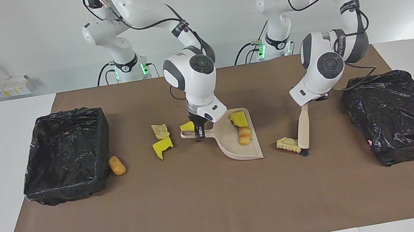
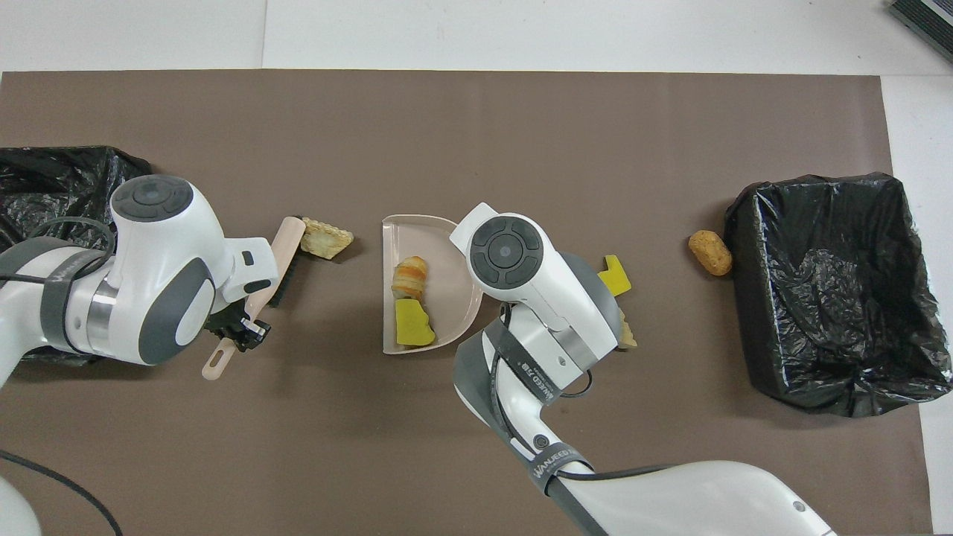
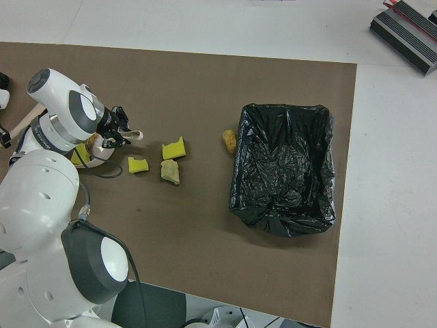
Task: Sweep and dump trash in bin
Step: 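Sweep more debris into the dustpan with the left gripper's brush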
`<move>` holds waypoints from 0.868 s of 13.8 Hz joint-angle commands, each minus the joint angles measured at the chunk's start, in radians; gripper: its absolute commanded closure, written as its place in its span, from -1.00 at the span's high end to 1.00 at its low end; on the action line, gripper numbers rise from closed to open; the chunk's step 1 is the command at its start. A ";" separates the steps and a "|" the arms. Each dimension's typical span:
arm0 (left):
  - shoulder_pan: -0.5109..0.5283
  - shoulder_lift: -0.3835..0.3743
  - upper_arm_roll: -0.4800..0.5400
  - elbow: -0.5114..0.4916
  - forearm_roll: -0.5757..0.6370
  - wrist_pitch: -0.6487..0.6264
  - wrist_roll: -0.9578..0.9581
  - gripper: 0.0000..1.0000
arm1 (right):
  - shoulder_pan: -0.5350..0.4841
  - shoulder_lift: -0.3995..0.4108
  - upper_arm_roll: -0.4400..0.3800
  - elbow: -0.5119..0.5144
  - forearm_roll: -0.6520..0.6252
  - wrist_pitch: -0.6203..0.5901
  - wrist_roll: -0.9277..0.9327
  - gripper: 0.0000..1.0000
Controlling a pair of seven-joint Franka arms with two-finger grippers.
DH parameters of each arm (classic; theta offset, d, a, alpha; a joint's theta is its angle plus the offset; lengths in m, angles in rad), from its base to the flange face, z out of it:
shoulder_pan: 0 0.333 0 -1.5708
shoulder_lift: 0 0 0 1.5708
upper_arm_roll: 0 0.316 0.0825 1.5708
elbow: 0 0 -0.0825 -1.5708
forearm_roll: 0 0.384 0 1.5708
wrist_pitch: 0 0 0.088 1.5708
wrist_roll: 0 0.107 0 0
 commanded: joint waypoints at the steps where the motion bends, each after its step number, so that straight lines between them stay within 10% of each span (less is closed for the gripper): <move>1: -0.093 -0.064 0.011 -0.053 -0.091 -0.051 -0.044 -1.00 | -0.019 0.003 0.011 -0.020 -0.005 0.039 0.050 -1.00; 6: -0.233 -0.073 0.011 -0.038 -0.170 -0.098 -0.141 -1.00 | -0.017 0.002 0.011 -0.023 -0.007 0.035 0.073 -1.00; 12: -0.117 -0.222 0.025 0.069 -0.183 -0.339 -0.107 -1.00 | -0.042 0.000 0.011 -0.013 -0.004 0.035 0.075 -1.00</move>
